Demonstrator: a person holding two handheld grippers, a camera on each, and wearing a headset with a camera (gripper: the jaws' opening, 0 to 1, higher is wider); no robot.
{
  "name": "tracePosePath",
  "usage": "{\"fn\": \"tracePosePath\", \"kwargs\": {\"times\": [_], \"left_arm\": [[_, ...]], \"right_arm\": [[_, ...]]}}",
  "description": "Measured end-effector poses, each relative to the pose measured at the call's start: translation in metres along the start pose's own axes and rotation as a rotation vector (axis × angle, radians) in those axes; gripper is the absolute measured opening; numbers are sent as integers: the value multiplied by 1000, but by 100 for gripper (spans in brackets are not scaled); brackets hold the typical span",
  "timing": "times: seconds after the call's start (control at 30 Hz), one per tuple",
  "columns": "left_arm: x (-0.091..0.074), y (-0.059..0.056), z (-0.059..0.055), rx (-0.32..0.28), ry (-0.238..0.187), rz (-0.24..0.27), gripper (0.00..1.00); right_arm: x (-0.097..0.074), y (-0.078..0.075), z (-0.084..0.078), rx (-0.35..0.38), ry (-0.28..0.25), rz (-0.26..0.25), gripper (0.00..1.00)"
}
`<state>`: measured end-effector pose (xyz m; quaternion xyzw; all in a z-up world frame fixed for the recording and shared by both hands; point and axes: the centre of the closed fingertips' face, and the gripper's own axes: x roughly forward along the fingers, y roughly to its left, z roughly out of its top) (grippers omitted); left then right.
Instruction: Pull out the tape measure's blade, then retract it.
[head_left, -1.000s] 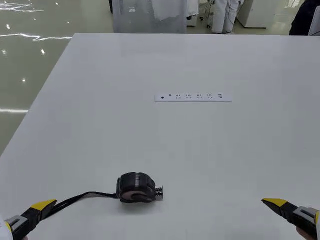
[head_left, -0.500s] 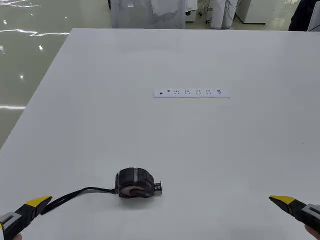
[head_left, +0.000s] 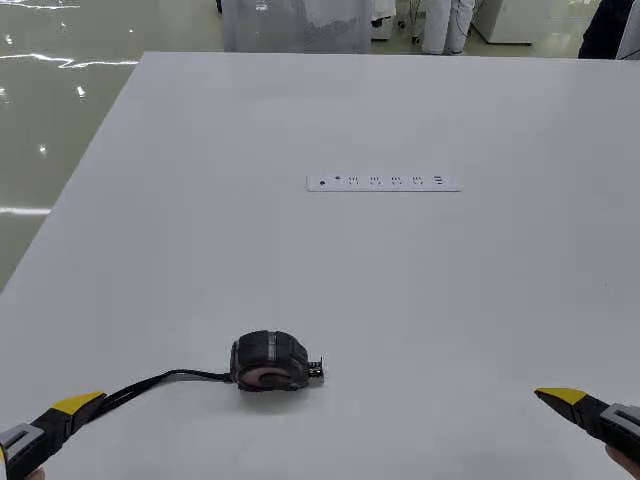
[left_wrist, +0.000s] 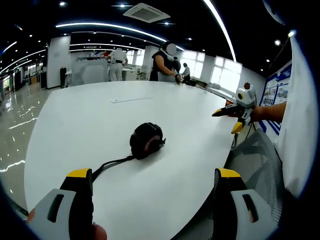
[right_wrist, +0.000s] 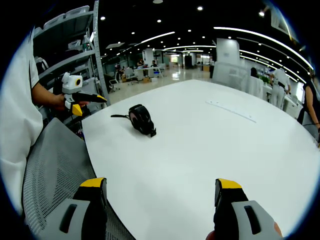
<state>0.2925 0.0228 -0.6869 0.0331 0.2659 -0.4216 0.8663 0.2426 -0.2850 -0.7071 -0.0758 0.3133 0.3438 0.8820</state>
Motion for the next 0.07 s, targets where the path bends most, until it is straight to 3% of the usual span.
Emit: {"fn": "tracePosePath", "kwargs": {"times": [0.07], "left_arm": [[0,0,1,0,-1,0,99]], "right_arm": [[0,1,-1,3,2,2,90]]}}
